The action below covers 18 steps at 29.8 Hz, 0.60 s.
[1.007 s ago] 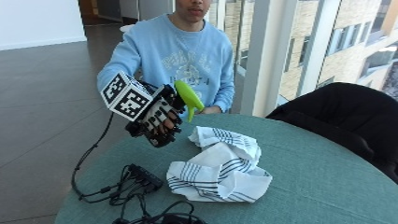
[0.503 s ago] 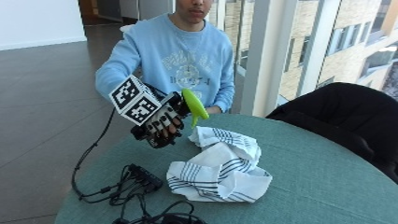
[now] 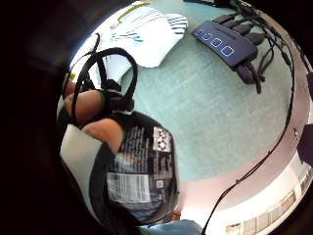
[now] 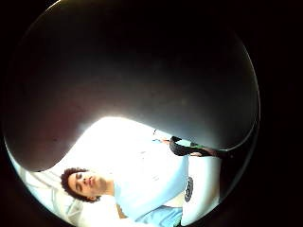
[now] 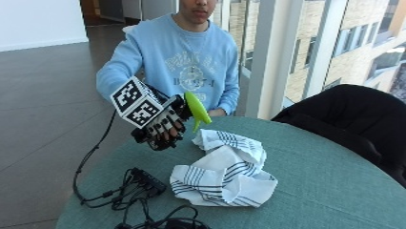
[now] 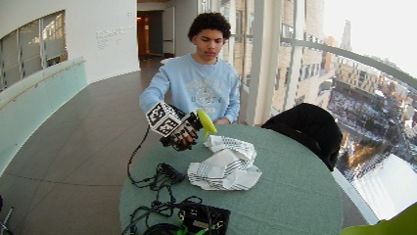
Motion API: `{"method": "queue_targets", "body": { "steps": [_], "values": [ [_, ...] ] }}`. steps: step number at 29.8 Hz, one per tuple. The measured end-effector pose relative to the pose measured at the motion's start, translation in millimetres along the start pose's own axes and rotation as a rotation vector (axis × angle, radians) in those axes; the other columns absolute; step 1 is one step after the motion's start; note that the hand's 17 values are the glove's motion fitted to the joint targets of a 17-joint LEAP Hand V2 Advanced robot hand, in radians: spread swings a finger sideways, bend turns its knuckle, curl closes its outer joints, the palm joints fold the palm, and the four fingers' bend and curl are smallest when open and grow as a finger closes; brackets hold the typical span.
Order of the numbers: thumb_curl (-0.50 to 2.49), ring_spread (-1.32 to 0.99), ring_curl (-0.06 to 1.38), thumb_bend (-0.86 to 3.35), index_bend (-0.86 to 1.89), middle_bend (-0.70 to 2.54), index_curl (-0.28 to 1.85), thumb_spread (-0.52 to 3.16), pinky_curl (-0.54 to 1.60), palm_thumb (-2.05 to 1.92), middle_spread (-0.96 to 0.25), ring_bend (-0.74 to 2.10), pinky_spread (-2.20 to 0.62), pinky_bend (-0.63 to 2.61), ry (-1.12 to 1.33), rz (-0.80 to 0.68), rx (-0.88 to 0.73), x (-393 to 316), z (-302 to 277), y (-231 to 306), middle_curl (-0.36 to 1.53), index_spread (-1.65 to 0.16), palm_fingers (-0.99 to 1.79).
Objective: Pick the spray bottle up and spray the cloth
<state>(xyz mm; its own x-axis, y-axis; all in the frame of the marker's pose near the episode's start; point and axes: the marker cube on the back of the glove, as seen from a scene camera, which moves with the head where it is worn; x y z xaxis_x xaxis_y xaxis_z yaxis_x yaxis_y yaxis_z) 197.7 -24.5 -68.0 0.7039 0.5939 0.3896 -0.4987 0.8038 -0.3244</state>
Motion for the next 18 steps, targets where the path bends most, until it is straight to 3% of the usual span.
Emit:
{"method": "queue_targets", "body": {
  "steps": [18],
  "values": [
    [0.60,0.01,0.37,-0.02,0.14,0.27,0.40,0.82,0.36,0.94,-0.09,0.42,0.17,0.21,0.011,0.012,-0.034,-2.3,5.4,0.7,0.46,-0.21,1.13]
  ]
}}
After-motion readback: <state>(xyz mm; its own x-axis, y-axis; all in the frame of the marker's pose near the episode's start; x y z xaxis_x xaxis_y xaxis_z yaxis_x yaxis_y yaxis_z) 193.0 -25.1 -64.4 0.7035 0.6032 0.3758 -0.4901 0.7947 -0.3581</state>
